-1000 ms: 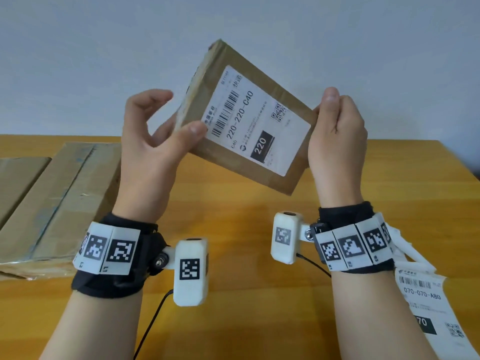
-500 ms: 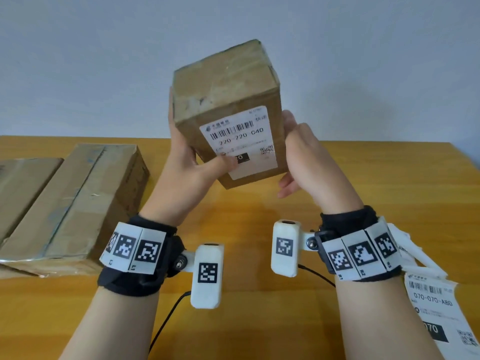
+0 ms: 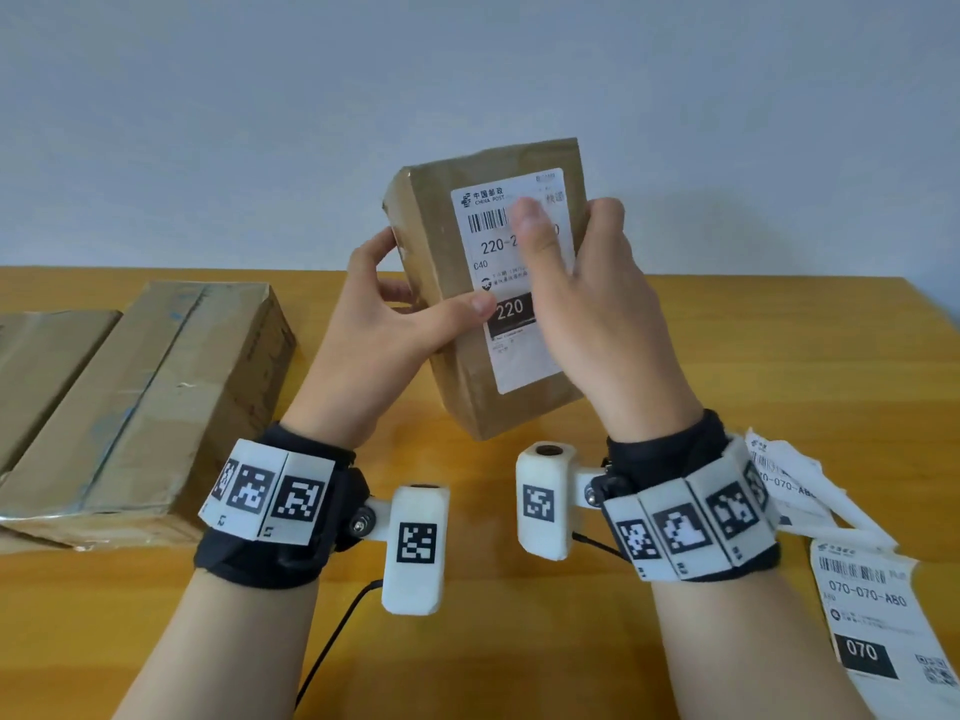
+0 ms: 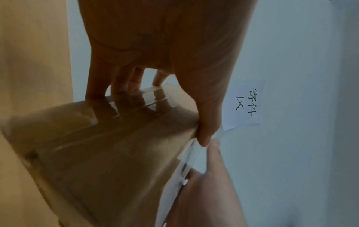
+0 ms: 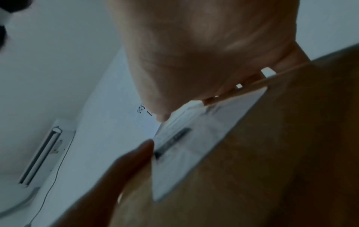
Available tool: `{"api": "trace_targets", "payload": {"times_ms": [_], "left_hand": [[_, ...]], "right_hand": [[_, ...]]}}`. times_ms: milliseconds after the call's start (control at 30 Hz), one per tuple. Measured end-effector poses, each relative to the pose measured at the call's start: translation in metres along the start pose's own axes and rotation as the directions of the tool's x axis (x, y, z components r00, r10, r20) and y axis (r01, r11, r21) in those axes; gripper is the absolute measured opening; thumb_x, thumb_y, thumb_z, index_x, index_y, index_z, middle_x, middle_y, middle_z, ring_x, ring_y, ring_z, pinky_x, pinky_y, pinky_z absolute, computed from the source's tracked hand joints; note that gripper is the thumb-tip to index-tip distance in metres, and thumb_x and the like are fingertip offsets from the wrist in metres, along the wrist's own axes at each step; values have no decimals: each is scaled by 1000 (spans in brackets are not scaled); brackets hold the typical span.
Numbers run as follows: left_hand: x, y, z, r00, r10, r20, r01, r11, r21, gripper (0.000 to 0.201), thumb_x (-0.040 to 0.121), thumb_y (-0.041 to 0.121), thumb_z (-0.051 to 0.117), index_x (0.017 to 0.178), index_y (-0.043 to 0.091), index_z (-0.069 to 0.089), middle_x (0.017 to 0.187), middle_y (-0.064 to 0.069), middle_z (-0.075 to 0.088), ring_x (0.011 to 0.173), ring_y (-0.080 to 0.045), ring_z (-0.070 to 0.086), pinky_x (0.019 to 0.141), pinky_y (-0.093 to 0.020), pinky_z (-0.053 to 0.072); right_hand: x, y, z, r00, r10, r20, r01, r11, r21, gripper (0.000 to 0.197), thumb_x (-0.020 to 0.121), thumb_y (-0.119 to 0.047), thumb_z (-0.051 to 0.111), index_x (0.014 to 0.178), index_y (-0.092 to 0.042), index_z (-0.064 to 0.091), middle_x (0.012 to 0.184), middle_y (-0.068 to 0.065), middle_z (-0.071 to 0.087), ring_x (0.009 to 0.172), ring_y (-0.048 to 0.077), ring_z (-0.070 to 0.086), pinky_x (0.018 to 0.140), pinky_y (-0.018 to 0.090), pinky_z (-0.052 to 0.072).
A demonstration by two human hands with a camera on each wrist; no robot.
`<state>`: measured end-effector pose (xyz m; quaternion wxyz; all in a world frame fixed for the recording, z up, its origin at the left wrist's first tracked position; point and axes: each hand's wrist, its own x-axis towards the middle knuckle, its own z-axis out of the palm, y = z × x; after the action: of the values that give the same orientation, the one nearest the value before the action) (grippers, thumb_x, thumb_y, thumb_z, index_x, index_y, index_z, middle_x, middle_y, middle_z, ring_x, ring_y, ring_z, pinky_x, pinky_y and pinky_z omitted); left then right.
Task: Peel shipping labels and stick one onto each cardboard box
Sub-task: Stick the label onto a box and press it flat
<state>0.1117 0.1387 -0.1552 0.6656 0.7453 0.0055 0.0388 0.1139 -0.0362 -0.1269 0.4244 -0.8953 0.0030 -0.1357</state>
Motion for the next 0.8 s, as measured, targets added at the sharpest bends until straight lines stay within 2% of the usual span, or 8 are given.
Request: {"api": "trace_targets", "payload": {"times_ms": [100, 233, 333, 400, 500, 567, 633, 800], "left_hand": [[-2, 3, 1, 1000, -6, -20, 6, 1000, 1, 117, 48, 62, 86, 151, 29, 41, 111, -1, 64, 98, -8, 75, 89, -40, 65], [-4, 7, 0, 1000, -5, 4, 6, 998, -57, 112, 49, 59, 85, 147, 26, 42, 112, -6, 63, 94, -9, 77, 75, -31, 65], [-7, 10, 0, 1000, 11, 24, -9, 996, -90, 111, 49, 55, 85, 146, 23, 41, 109, -4, 62, 92, -8, 77, 72, -26, 63], [-8, 11, 1, 999, 23, 30, -21, 997, -80, 111, 49, 55, 85, 146, 23, 42, 110, -4, 62, 93, -7, 77, 73, -27, 64], [-10, 13, 2, 999, 30, 33, -28, 998, -58, 108, 49, 55, 87, 143, 25, 43, 114, -6, 63, 98, -10, 77, 79, -36, 66], [-11, 15, 2, 999, 45, 25, -44, 998, -41, 106, 51, 56, 88, 142, 27, 43, 117, -7, 63, 103, -16, 77, 85, -44, 66], [-12, 17, 1, 998, 62, 22, -61, 998, -35, 105, 52, 56, 89, 142, 27, 43, 118, -7, 63, 104, -19, 77, 86, -45, 65], [-11, 17, 0, 997, 71, 10, -70, 996, -47, 107, 52, 54, 89, 146, 28, 44, 118, -7, 64, 104, -14, 76, 87, -46, 65]], "right_hand": [[-3, 1, 8, 995, -45, -88, 36, 994, -99, 76, 80, -93, 26, 110, -24, 37, 104, -3, 62, 89, 21, 68, 64, 44, 61], [-4, -3, 4, 961, -140, -237, 101, 981, -167, 70, 84, -88, 36, 104, -21, 41, 95, -4, 63, 81, 19, 66, 56, 33, 53], [-1, -2, -1, 934, -188, -305, 138, 974, -180, 59, 92, -79, 43, 99, -21, 43, 87, -7, 63, 72, 15, 63, 52, 27, 46], [1, 3, -2, 920, -211, -329, 160, 971, -175, 53, 97, -72, 46, 95, -20, 43, 78, -10, 58, 66, 11, 58, 51, 23, 39], [3, 8, -6, 903, -219, -370, 172, 973, -154, 49, 101, -65, 48, 88, -18, 44, 67, -14, 48, 60, 1, 51, 52, 18, 31], [4, 9, -9, 877, -228, -422, 189, 973, -133, 47, 103, -60, 49, 84, -17, 44, 62, -16, 46, 56, -2, 51, 51, 13, 30], [6, 10, -10, 846, -242, -476, 210, 970, -119, 47, 105, -56, 48, 81, -16, 43, 58, -16, 43, 57, -6, 52, 51, 11, 34], [9, 14, -11, 799, -257, -543, 227, 966, -123, 46, 107, -46, 46, 72, -17, 35, 51, -12, 27, 52, 2, 41, 50, 10, 30]]}}
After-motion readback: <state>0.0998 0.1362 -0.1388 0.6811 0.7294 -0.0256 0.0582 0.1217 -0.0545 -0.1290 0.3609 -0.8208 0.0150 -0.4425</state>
